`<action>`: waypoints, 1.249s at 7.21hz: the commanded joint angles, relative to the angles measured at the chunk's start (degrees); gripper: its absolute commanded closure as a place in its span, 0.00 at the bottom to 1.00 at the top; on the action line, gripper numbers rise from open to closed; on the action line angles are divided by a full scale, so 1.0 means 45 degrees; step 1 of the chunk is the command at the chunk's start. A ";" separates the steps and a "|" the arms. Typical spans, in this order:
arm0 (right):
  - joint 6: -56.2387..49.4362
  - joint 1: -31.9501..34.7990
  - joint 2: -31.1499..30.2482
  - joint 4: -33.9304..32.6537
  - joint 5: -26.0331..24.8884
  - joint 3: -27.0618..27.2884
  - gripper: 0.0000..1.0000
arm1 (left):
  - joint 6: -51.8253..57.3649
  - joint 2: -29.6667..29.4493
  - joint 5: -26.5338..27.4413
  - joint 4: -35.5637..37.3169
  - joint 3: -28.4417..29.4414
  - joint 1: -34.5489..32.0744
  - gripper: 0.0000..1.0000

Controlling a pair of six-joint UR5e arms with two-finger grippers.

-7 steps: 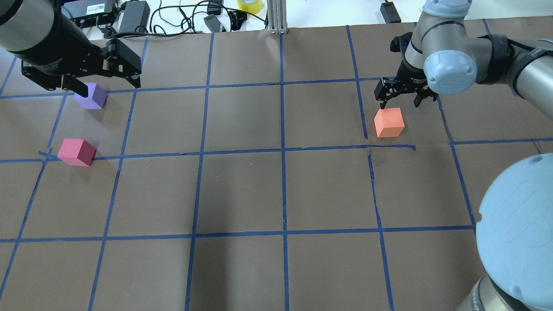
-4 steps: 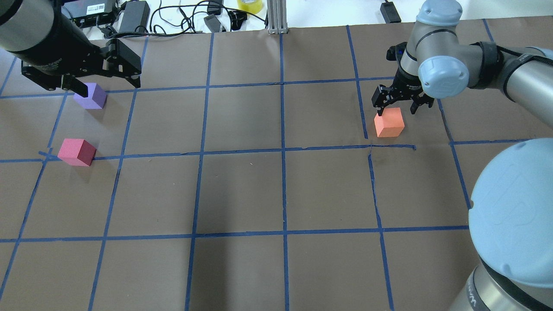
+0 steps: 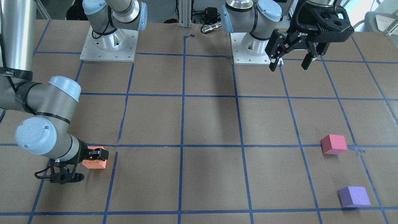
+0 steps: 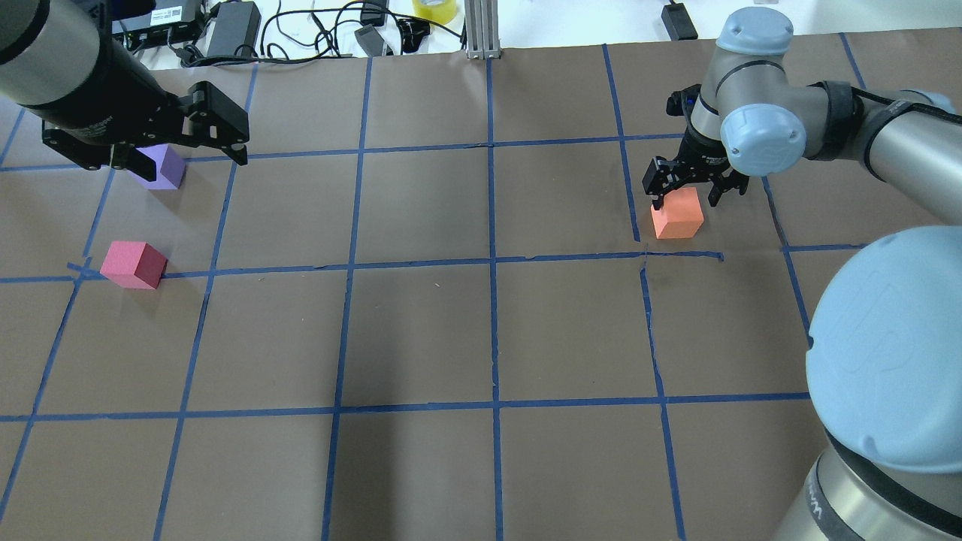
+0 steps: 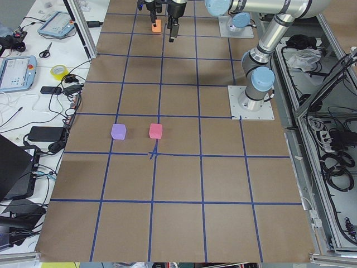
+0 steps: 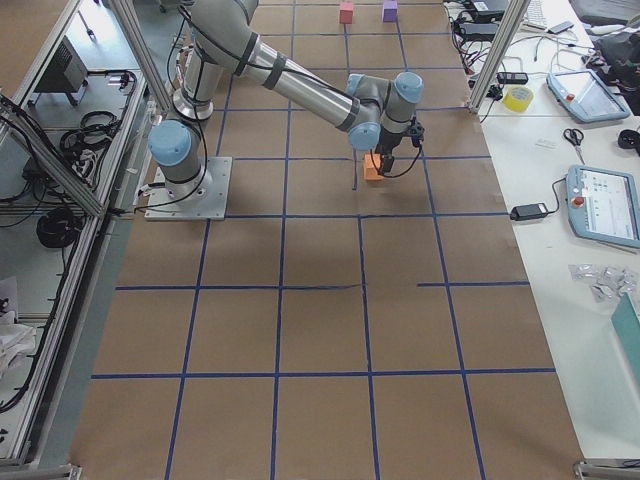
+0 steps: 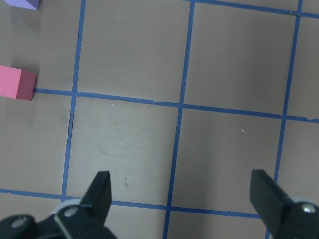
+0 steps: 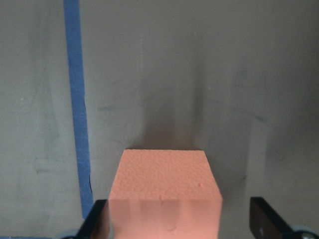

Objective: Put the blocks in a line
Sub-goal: 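Carry the orange cube with the right gripper toward the table center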

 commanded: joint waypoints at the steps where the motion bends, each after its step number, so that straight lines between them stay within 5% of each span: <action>1: 0.0019 0.0026 0.0227 -0.0025 0.0025 -0.0039 0.28 | 0.0000 0.0018 0.0002 0.0032 -0.0022 -0.0001 0.00; 2: 0.0058 0.0026 0.0247 -0.0005 0.0218 -0.0039 0.73 | 0.0000 0.0018 0.0002 0.0032 -0.0041 -0.0001 0.00; 3: 0.0174 0.0084 0.0208 0.0014 0.0568 -0.0174 1.00 | 0.0000 0.0038 0.0002 0.0032 -0.0041 -0.0001 0.00; 5: 0.0369 0.0861 -0.0180 0.0073 0.0572 -0.0640 1.00 | 0.0000 0.0038 -0.0017 0.0032 -0.0041 -0.0001 0.00; 9: 0.4988 0.3964 0.0400 0.0465 0.0572 -0.2497 1.00 | 0.0000 0.0057 -0.0017 0.0012 -0.0041 -0.0001 0.00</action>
